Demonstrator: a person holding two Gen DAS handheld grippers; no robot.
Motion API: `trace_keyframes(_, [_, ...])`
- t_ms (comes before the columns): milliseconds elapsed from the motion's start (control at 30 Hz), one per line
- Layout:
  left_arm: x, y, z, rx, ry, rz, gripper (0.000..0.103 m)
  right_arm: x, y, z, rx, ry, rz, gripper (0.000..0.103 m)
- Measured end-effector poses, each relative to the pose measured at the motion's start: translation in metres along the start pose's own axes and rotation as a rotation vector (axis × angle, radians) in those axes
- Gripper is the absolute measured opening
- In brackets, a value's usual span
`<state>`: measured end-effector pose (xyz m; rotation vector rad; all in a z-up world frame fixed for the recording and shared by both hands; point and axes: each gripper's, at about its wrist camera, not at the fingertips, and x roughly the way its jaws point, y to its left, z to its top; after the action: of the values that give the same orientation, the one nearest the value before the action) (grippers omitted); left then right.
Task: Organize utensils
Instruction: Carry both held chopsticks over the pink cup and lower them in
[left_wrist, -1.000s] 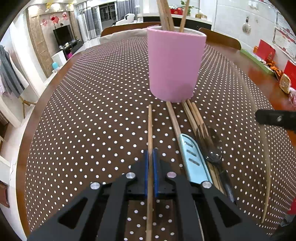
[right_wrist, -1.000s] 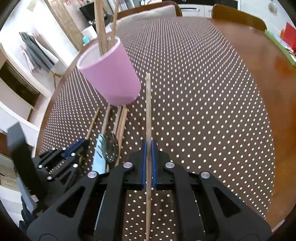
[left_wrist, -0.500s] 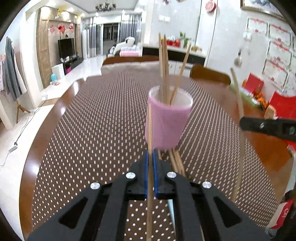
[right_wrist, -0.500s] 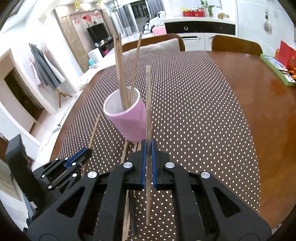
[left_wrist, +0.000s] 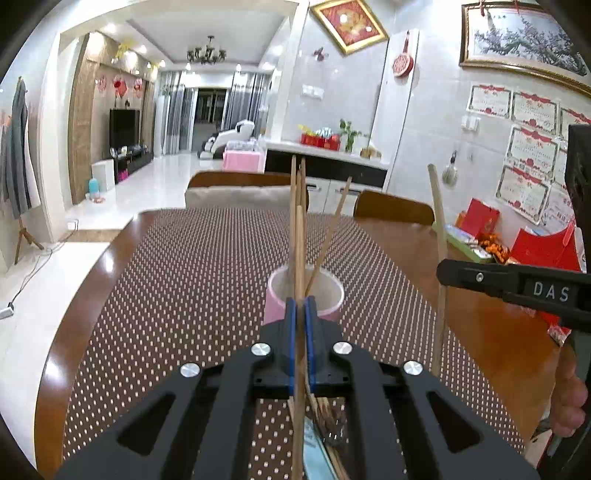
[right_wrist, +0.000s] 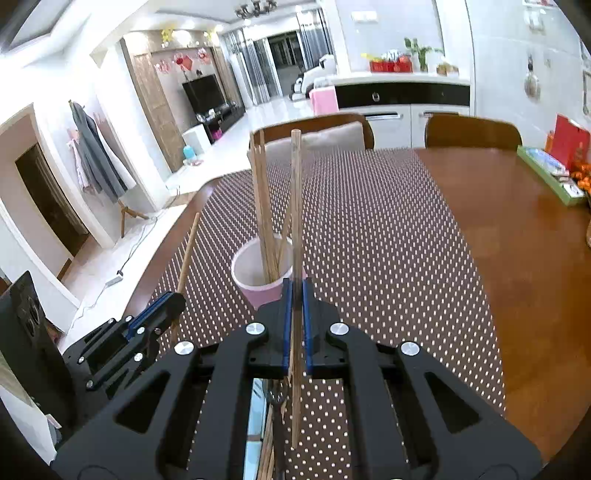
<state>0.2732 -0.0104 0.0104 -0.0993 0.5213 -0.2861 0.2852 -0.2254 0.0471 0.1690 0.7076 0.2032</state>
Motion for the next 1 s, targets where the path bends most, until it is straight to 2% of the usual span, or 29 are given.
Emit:
trace_keyframes(267, [0.005, -0.003, 0.034, -0.010, -0.119, -0.016, 0.005, -0.006, 0.009, 0.030, -0.003, -0.095, 0.019, 0.006])
trace_keyframes(433, [0.018, -0.002, 0.060, -0.022, -0.194, -0.024, 0.005, 0.006, 0.007, 0.054, 0.006, -0.147, 0.020, 0.006])
trace_keyframes(700, [0.054, 0.006, 0.087, -0.047, -0.255, -0.029, 0.005, 0.035, 0.001, 0.079, 0.005, -0.185, 0.031, 0.006])
trace_keyframes(1000, [0.093, 0.023, 0.106, -0.072, -0.308, -0.029, 0.005, 0.069, -0.011, 0.091, 0.049, -0.190, 0.062, 0.006])
